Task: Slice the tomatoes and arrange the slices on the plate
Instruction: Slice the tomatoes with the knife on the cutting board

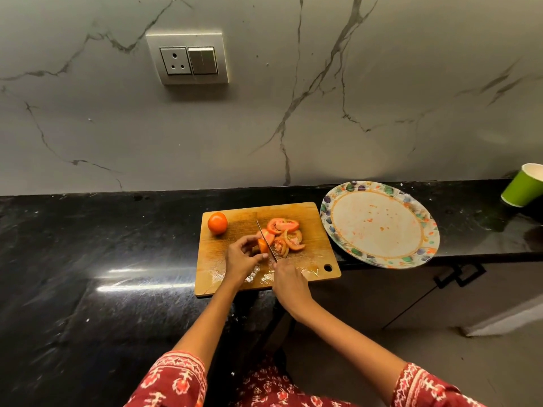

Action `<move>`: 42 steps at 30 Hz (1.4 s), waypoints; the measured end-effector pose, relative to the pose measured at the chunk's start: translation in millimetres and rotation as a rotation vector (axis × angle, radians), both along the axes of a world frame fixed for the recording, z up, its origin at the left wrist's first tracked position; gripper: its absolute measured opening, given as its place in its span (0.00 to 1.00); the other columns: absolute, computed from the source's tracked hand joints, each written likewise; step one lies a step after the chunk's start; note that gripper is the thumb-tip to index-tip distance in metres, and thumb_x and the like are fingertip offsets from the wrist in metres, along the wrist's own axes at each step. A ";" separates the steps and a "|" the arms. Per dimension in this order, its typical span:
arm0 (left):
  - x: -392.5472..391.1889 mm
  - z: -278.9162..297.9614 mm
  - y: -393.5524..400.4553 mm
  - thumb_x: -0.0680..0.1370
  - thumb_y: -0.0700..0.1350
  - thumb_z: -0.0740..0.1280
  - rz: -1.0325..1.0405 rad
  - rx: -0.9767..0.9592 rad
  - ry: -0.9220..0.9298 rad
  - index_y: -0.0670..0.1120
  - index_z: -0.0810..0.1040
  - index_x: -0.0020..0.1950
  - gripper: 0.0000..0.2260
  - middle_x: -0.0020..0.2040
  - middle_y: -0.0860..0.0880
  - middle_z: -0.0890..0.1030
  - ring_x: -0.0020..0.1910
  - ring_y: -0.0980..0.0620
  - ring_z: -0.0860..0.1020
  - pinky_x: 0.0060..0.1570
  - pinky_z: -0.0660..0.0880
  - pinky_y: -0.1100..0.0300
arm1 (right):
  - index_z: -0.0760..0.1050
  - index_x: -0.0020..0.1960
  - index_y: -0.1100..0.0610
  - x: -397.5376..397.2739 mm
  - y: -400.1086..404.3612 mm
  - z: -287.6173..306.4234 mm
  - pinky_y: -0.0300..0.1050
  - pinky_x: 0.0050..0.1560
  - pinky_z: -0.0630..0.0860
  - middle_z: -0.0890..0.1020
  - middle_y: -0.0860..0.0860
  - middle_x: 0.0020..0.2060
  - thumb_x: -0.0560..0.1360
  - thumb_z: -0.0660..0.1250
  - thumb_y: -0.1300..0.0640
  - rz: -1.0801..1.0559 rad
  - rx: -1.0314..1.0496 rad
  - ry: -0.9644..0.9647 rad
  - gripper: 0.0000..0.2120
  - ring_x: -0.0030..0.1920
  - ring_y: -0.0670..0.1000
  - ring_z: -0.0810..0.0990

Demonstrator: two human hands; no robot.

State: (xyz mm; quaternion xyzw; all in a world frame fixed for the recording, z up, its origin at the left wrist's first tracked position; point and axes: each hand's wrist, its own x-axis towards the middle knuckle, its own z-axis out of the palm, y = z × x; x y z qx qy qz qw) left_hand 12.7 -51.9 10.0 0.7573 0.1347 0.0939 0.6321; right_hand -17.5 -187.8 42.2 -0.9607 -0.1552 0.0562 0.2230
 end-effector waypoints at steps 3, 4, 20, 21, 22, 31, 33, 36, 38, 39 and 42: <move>-0.5 1.4 -2.4 0.63 0.30 0.75 -0.030 0.031 0.003 0.40 0.77 0.56 0.23 0.55 0.41 0.80 0.56 0.47 0.78 0.56 0.76 0.55 | 0.70 0.58 0.65 10.1 3.4 1.7 0.45 0.43 0.71 0.79 0.60 0.51 0.81 0.51 0.61 -0.023 0.029 0.023 0.12 0.52 0.58 0.79; -1.3 1.7 -4.9 0.63 0.30 0.75 -0.041 0.055 -0.006 0.40 0.77 0.56 0.23 0.54 0.42 0.80 0.55 0.48 0.78 0.55 0.76 0.59 | 0.70 0.58 0.65 14.9 5.8 3.1 0.45 0.43 0.73 0.79 0.60 0.50 0.81 0.52 0.61 -0.028 0.042 0.031 0.11 0.51 0.58 0.79; -4.3 10.6 -1.9 0.64 0.29 0.74 -0.009 0.010 -0.017 0.42 0.76 0.53 0.20 0.49 0.46 0.80 0.51 0.51 0.79 0.48 0.77 0.67 | 0.67 0.61 0.64 18.4 6.8 -7.8 0.43 0.43 0.73 0.79 0.59 0.52 0.81 0.50 0.64 0.039 -0.096 -0.049 0.12 0.52 0.57 0.79; -3.5 10.3 -2.0 0.64 0.29 0.74 -0.003 0.014 -0.012 0.42 0.76 0.53 0.20 0.50 0.46 0.79 0.51 0.51 0.79 0.48 0.77 0.68 | 0.67 0.61 0.64 15.0 3.2 -10.8 0.43 0.44 0.74 0.79 0.58 0.52 0.81 0.50 0.64 0.043 -0.101 -0.048 0.11 0.52 0.56 0.80; -3.2 10.0 -2.1 0.65 0.29 0.74 0.001 0.021 -0.005 0.41 0.76 0.54 0.21 0.50 0.46 0.79 0.51 0.51 0.79 0.48 0.77 0.69 | 0.67 0.60 0.63 10.8 -0.4 -14.1 0.43 0.43 0.74 0.79 0.58 0.51 0.82 0.50 0.62 0.043 -0.099 -0.043 0.11 0.51 0.56 0.80; -4.3 10.1 -6.7 0.65 0.29 0.73 -0.008 0.071 -0.019 0.38 0.76 0.57 0.22 0.51 0.45 0.79 0.49 0.53 0.79 0.47 0.76 0.71 | 0.67 0.61 0.65 20.5 4.9 -10.7 0.45 0.45 0.73 0.78 0.60 0.53 0.80 0.51 0.65 0.037 -0.094 0.011 0.11 0.54 0.58 0.78; -4.1 9.2 -6.6 0.65 0.28 0.73 0.000 0.070 -0.022 0.37 0.76 0.57 0.21 0.51 0.44 0.79 0.50 0.53 0.78 0.46 0.76 0.71 | 0.66 0.62 0.64 14.8 -0.5 -15.1 0.44 0.45 0.74 0.78 0.59 0.54 0.81 0.51 0.63 0.043 -0.109 0.010 0.12 0.53 0.57 0.79; -3.5 8.0 -7.0 0.65 0.29 0.73 0.006 0.073 -0.019 0.38 0.76 0.57 0.21 0.51 0.45 0.79 0.51 0.53 0.78 0.46 0.76 0.71 | 0.64 0.63 0.63 4.5 -8.6 -19.9 0.45 0.44 0.73 0.79 0.58 0.53 0.81 0.50 0.63 0.054 -0.103 0.028 0.12 0.52 0.57 0.79; -2.1 8.7 -7.4 0.65 0.29 0.73 0.005 0.079 -0.019 0.38 0.76 0.56 0.21 0.50 0.45 0.79 0.49 0.52 0.79 0.46 0.76 0.70 | 0.66 0.62 0.64 8.5 -5.8 -17.3 0.45 0.44 0.72 0.78 0.59 0.53 0.82 0.50 0.63 0.042 -0.070 0.050 0.12 0.53 0.58 0.79; -0.9 8.1 -7.1 0.65 0.29 0.73 -0.002 0.082 -0.016 0.39 0.76 0.56 0.21 0.50 0.45 0.80 0.49 0.52 0.79 0.46 0.76 0.70 | 0.67 0.61 0.64 12.8 -2.7 -15.2 0.45 0.45 0.72 0.78 0.59 0.54 0.82 0.50 0.62 0.034 -0.056 0.057 0.12 0.54 0.58 0.78; -0.6 9.4 -7.7 0.65 0.29 0.73 -0.012 0.096 -0.004 0.40 0.75 0.55 0.20 0.50 0.45 0.80 0.49 0.52 0.79 0.46 0.76 0.70 | 0.69 0.60 0.64 20.1 1.0 -14.0 0.46 0.46 0.73 0.77 0.60 0.55 0.82 0.51 0.62 0.029 -0.021 0.087 0.12 0.54 0.58 0.78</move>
